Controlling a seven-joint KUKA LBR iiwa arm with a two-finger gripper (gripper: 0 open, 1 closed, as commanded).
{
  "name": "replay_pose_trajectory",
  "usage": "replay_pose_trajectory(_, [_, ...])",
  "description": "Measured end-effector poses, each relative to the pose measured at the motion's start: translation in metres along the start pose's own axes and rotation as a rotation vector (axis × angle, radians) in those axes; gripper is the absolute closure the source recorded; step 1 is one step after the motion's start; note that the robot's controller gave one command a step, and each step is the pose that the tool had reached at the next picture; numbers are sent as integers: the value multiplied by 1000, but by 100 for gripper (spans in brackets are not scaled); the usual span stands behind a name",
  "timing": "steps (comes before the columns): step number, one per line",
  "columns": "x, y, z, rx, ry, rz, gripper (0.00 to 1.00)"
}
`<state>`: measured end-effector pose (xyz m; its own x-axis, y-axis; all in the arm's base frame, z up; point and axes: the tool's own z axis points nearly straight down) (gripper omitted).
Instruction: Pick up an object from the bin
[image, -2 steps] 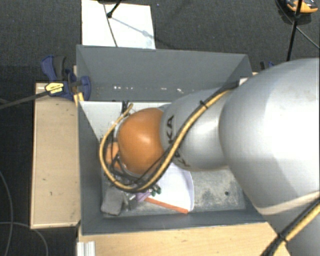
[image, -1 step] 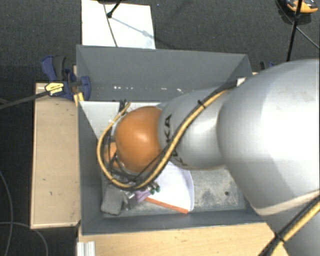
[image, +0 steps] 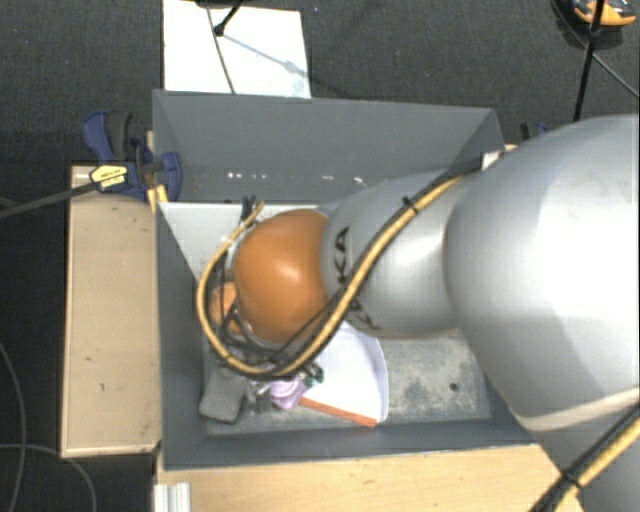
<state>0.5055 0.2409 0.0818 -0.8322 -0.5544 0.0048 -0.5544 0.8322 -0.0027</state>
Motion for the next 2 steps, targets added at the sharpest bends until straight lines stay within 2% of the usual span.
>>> replay_pose_trajectory(1, [-3, 2, -4, 3, 2, 0, 100])
replay_pose_trajectory(2, [2, 2, -28, -3, -7, -8, 100])
